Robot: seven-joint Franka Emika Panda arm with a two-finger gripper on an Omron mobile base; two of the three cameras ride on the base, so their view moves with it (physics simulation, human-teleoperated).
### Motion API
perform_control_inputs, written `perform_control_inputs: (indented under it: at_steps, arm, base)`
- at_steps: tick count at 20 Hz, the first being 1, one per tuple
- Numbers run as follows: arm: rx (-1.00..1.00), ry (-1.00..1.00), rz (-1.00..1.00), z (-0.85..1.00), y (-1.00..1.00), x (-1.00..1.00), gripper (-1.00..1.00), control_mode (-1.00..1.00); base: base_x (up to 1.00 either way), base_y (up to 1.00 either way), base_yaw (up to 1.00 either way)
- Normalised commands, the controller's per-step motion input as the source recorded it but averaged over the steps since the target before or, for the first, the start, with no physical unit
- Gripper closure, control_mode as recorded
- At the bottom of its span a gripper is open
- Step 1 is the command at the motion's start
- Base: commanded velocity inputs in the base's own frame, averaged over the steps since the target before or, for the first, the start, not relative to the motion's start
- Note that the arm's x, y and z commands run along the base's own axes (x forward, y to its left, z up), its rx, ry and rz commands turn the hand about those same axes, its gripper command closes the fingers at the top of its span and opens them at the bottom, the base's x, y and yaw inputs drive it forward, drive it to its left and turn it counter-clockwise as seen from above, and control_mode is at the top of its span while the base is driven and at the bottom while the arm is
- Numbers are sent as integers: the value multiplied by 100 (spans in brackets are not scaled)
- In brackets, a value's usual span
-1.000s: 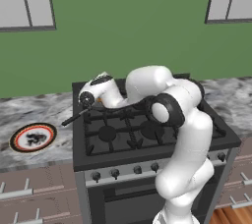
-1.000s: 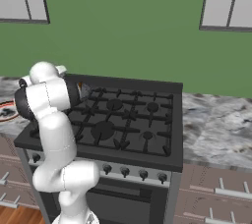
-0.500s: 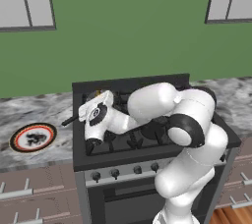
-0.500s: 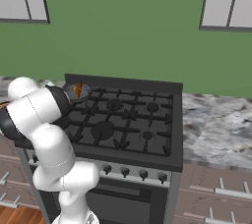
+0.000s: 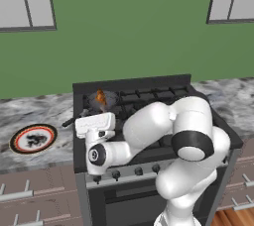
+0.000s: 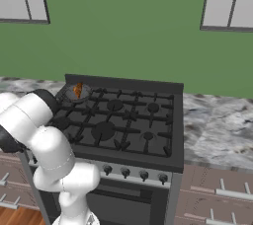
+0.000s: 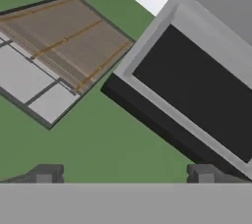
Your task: Pick the croissant and place it on the pan. Then turn on the stove to warm the croissant.
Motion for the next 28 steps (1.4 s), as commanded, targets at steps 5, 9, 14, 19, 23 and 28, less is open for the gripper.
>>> perform_control_inputs:
  at_steps: [5, 9, 14, 19, 23, 28]
  arm:
    - [1, -38, 0, -43, 20, -100, -100, -100]
    - [9, -25, 0, -81, 14, -100, -100, -100]
    - [51, -3, 0, -100, 12, -100, -100, -100]
    - [84, 39, 6, -62, 35, -100, -100, -100]
    - [73, 46, 16, -35, 19, -100, -100, -100]
    - [28, 7, 8, -21, -14, -44, -100, -100]
  base:
    - [0, 0, 0]
    - [0, 0, 0]
    - [0, 0, 0]
    - [0, 0, 0]
    - [0, 0, 0]
    - [0, 0, 0]
